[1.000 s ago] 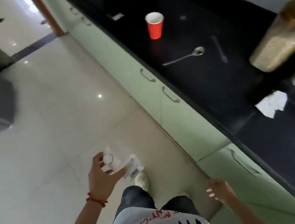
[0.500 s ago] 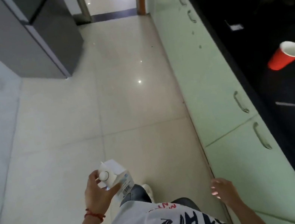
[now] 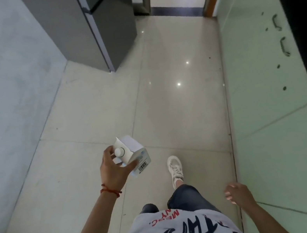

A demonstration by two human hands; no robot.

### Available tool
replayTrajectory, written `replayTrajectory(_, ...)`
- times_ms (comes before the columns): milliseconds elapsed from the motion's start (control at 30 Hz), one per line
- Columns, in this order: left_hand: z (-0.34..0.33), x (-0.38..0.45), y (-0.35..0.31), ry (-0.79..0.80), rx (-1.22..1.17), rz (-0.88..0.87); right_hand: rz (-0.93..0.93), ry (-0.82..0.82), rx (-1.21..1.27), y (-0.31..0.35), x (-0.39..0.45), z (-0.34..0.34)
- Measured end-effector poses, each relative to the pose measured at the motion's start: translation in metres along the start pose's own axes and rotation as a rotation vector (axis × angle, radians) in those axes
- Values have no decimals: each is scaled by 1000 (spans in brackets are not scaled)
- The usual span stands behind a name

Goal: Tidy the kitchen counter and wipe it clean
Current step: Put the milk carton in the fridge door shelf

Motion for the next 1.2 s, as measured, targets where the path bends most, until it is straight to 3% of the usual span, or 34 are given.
replayTrajectory(433,30,110,-24,-388,-138,285,151,240,-326,291,133,-3)
replayTrajectory(667,62,209,-27,-441,-133,380,176,276,-396,423,207,-51)
replayTrajectory(833,106,319,-59,-384,-102,331,123,244,-365,501,239,-72)
replayTrajectory(1033,168,475,-136,-314,-58,103,155,219,-324,606,268,-99)
replayTrajectory(1200,199,584,-190,-356,-81,1,216,233,-332,696,298,-122)
Point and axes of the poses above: each hand's wrist, its own x-axis towards the middle knuckle, its own z-axis out of the back of the hand, y = z × x, the point moved 1 cm from there along x, towards the middle knuckle, and after that the axes turned 10 degrees about y, right-handed, at the moved point
